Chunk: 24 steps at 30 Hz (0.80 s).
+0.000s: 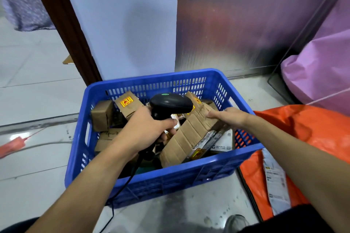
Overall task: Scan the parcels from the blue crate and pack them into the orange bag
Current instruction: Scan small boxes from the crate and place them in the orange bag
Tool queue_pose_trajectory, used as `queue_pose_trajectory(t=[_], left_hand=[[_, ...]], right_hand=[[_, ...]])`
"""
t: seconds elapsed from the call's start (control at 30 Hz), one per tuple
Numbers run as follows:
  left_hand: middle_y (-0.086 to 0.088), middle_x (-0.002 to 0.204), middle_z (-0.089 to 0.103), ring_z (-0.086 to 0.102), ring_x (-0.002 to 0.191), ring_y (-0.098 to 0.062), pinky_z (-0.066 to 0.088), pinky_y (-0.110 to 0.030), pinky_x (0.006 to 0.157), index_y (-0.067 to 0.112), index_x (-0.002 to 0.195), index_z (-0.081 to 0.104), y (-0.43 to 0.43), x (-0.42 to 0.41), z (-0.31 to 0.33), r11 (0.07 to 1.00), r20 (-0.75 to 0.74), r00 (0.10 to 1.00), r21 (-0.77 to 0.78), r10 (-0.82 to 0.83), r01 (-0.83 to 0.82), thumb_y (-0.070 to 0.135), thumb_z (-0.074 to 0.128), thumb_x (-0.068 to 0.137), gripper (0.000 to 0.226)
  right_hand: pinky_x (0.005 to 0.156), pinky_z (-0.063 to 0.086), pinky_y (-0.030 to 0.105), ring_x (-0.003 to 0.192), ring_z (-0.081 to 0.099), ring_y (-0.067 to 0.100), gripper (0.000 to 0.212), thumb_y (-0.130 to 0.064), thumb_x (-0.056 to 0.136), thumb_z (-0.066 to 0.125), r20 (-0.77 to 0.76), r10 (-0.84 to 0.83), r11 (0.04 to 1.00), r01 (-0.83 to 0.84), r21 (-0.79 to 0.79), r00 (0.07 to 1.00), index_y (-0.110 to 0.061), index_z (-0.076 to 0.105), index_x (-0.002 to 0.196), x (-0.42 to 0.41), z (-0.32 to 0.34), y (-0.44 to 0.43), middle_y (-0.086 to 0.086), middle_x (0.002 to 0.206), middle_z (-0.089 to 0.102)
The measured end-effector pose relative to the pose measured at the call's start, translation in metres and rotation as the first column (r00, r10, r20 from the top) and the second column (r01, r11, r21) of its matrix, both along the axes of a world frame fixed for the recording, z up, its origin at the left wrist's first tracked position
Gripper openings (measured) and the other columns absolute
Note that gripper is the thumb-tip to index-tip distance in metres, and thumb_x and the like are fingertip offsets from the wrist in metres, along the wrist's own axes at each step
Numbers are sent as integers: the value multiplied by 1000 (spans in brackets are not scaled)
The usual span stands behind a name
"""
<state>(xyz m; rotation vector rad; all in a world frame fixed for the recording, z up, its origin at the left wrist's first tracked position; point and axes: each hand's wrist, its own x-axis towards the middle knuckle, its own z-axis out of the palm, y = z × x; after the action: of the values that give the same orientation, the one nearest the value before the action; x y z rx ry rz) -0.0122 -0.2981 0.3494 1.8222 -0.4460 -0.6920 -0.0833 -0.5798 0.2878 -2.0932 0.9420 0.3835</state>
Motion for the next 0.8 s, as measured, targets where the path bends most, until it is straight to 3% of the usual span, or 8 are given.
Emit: queue_pose_trajectory(t=[0.1,0.2,0.3,0.37,0.43,0.6,0.67,0.8], left_hand=[[-11,79,77,61,58,-13,61,-43,72,7,90,72,0,0,-4,1000,57,998,30,3,-5,7,75,91,3],[-3,75,74,60,57,-11,54,-24,61,5,88,70,-1,0,-7,999,101,994,14,39,-41,8,78,89,9],[-5,79,72,62,61,-12,55,-32,66,1,93,70,-3,2,-8,990,117,984,-57,136,-130,10,82,86,16],[-3,84,75,69,71,-16,60,-43,77,9,98,72,-3,2,-6,984,172,969,-55,178,-171,22,88,81,27],[0,93,76,72,88,-17,60,-48,87,18,105,71,0,2,-2,986,240,957,-2,165,-169,40,93,72,46],[10,116,71,64,110,-9,54,-41,99,23,125,64,-3,-13,10,992,344,938,105,35,-76,72,91,45,97],[14,119,64,58,113,-7,49,-33,96,23,127,60,-6,-20,14,990,364,931,130,-2,-49,66,94,49,96],[17,119,57,53,113,-6,43,-30,95,28,132,55,-8,-26,18,992,422,905,126,-47,-8,53,96,56,90]], right_hand=[[83,55,39,95,68,22,82,-86,61,67,155,0,996,13,-83,988,-14,71,102,8,17,7,5,104,72],[89,55,43,93,70,25,71,-76,68,65,363,-88,991,119,-64,928,-12,74,98,10,47,11,8,98,75],[93,55,47,81,72,22,52,-61,79,68,499,-167,986,149,75,850,-11,75,93,3,67,16,4,83,78],[85,56,40,69,69,15,33,-50,89,67,530,-200,978,139,154,824,-17,70,88,-7,75,20,-5,67,73],[75,53,33,60,67,11,28,-48,91,66,550,-232,969,143,201,802,-20,67,87,-16,84,25,-9,61,70],[59,51,25,54,70,8,29,-46,90,69,553,-254,963,153,223,793,-17,68,92,-33,108,36,-8,60,71],[51,52,21,52,69,7,29,-45,90,71,539,-257,962,158,225,802,-16,68,92,-39,113,41,-9,59,71],[59,55,25,54,70,9,34,-50,89,69,511,-257,962,165,219,820,-17,68,92,-53,121,47,-6,63,74]])
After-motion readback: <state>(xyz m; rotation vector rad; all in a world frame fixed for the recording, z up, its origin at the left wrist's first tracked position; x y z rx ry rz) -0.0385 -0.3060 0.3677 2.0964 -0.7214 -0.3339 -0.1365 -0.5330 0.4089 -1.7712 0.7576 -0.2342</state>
